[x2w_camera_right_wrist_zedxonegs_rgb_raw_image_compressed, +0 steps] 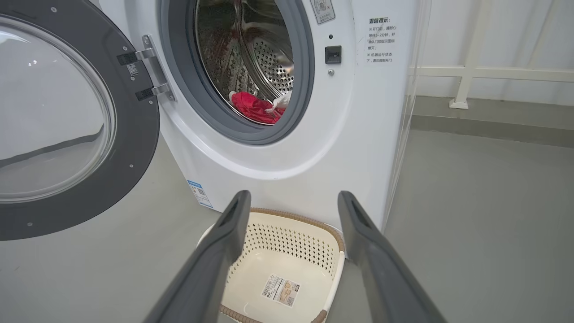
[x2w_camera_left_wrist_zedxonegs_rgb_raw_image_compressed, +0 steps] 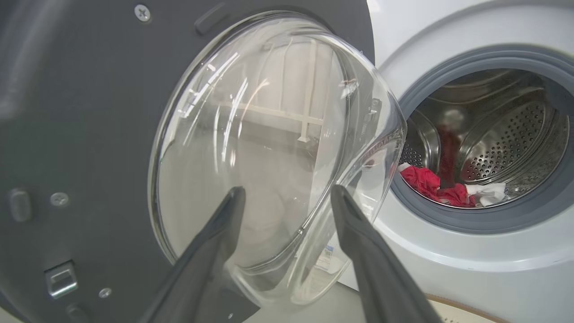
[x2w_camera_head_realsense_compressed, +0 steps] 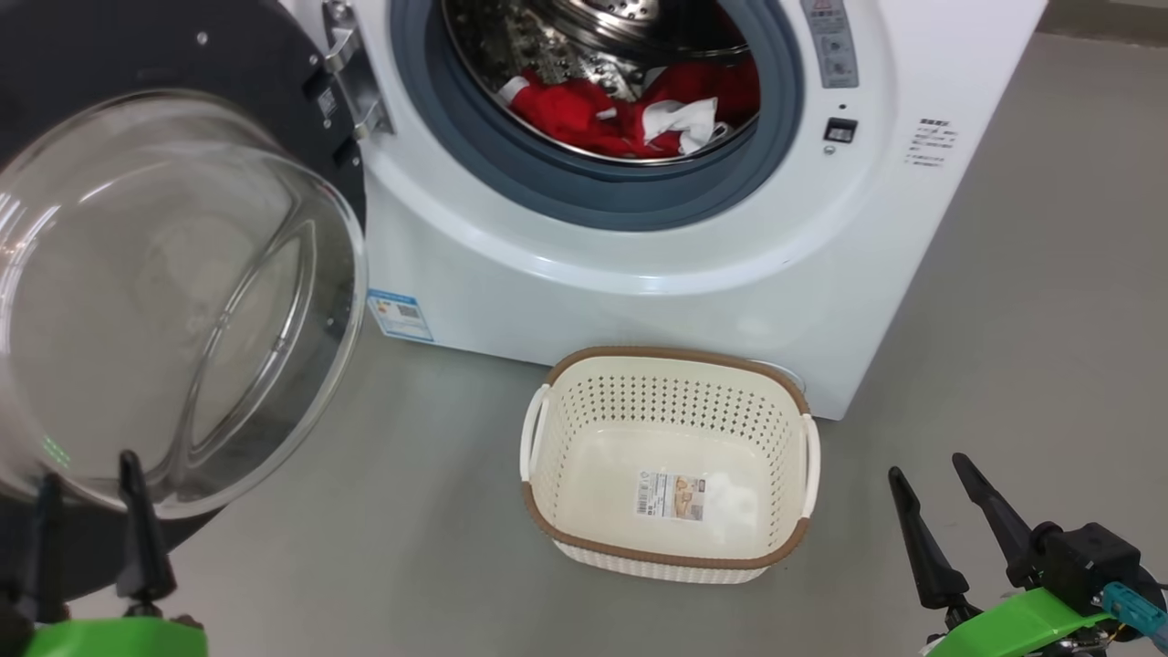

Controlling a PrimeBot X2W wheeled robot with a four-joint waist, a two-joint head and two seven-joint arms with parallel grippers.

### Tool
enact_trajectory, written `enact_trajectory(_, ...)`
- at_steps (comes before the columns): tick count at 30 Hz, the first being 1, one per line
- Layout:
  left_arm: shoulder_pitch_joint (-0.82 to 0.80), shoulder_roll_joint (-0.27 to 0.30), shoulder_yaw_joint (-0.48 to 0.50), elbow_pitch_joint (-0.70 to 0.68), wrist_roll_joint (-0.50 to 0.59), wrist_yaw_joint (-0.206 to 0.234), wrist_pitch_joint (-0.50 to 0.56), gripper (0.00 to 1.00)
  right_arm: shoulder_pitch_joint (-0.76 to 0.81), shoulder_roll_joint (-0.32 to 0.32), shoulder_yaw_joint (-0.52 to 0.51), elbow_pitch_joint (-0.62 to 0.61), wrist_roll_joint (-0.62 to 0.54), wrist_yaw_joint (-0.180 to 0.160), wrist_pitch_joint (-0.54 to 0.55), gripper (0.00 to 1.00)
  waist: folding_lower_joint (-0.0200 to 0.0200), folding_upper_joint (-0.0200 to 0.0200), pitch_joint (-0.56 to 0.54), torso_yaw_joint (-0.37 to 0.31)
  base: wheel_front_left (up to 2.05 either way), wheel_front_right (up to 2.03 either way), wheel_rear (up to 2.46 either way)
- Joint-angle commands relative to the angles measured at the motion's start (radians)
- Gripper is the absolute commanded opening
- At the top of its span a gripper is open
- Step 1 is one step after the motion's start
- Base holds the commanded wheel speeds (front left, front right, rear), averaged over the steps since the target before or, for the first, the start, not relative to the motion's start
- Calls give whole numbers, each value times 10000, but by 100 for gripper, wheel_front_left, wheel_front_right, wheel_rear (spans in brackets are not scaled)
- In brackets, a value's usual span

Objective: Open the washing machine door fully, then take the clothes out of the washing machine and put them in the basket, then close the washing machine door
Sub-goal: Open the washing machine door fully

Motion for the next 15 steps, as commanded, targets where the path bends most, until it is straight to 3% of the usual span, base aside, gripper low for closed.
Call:
enact_trajectory(1,159,226,60,-421,-69,14,-51,100,-122,-74,116,-216,35,63,-92,100,0,0,-141,-188,0,0,0)
enact_trajectory(15,1221,206,-1498,-1438,-260,14,-51,100,211,-47,-189,-343,83,63,-92,100,0,0,-398,-1201,0,0,0)
